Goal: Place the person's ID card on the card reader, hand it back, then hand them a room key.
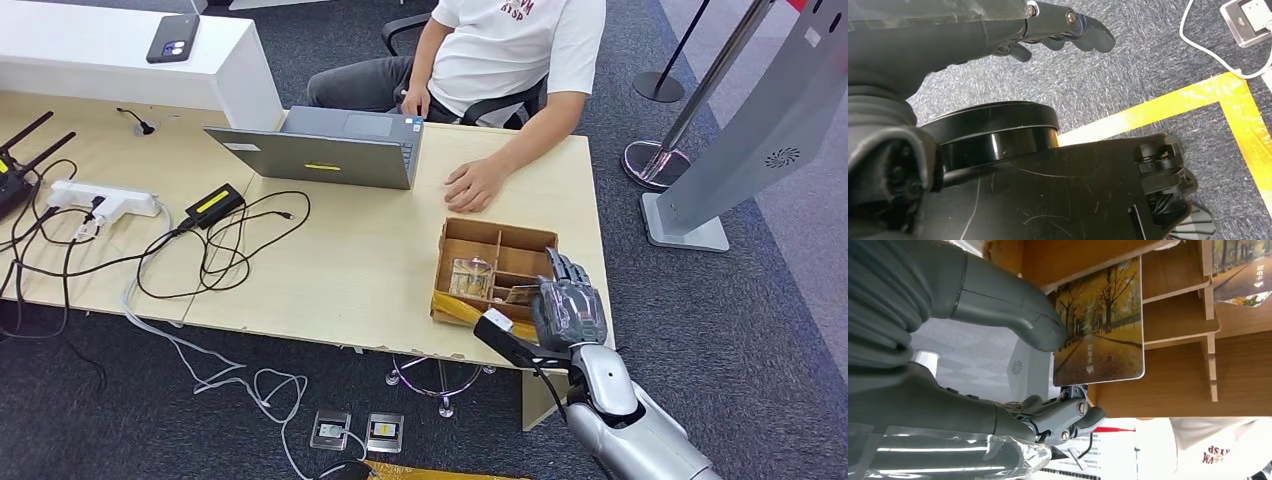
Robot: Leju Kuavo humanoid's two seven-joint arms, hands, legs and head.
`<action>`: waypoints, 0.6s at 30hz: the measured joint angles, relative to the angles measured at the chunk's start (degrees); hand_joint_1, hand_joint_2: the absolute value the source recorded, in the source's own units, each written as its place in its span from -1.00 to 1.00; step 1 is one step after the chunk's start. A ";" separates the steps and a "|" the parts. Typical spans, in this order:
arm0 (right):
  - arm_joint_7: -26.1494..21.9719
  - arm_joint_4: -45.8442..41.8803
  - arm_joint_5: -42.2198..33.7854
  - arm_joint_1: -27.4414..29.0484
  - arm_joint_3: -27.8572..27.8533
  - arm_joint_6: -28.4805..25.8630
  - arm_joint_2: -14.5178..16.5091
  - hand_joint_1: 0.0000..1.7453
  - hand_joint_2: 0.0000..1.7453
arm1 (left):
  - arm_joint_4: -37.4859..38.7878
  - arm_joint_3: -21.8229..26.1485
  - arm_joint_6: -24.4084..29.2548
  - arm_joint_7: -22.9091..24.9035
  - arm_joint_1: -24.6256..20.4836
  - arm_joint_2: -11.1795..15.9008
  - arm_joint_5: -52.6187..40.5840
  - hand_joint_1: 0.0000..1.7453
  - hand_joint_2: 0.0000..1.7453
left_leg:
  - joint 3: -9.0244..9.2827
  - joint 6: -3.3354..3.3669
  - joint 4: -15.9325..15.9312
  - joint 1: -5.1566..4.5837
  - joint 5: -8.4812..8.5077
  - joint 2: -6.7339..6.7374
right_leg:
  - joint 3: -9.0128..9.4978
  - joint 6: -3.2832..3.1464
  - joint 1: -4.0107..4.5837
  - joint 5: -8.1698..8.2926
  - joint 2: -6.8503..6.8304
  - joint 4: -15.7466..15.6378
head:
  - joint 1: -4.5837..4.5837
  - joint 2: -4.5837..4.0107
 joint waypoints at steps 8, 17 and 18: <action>-0.93 1.74 -0.80 -0.29 -0.02 -1.16 0.94 1.00 1.00 | 0.00 0.00 0.01 0.00 -0.02 0.00 0.14 -1.00 -1.00 | 0.00 0.00 0.00 0.00 0.00 0.01 | 0.00 0.00 0.00 0.00 0.01 0.00 | -0.01 0.00; -1.32 2.84 -1.26 -0.50 -0.04 -1.89 1.40 1.00 1.00 | 0.00 0.00 0.01 0.00 -0.06 -0.02 -0.04 -1.00 -1.00 | 0.02 0.00 0.00 0.00 0.00 0.01 | 0.00 0.00 0.00 0.00 0.02 0.00 | -0.01 0.00; -1.35 2.94 -1.29 -0.51 -0.04 -2.13 1.46 1.00 1.00 | 0.00 0.00 0.01 0.00 -0.06 -0.02 -0.05 -1.00 -1.00 | 0.02 0.00 0.00 0.00 0.00 0.01 | 0.00 0.00 0.00 0.00 0.02 0.00 | -0.01 0.00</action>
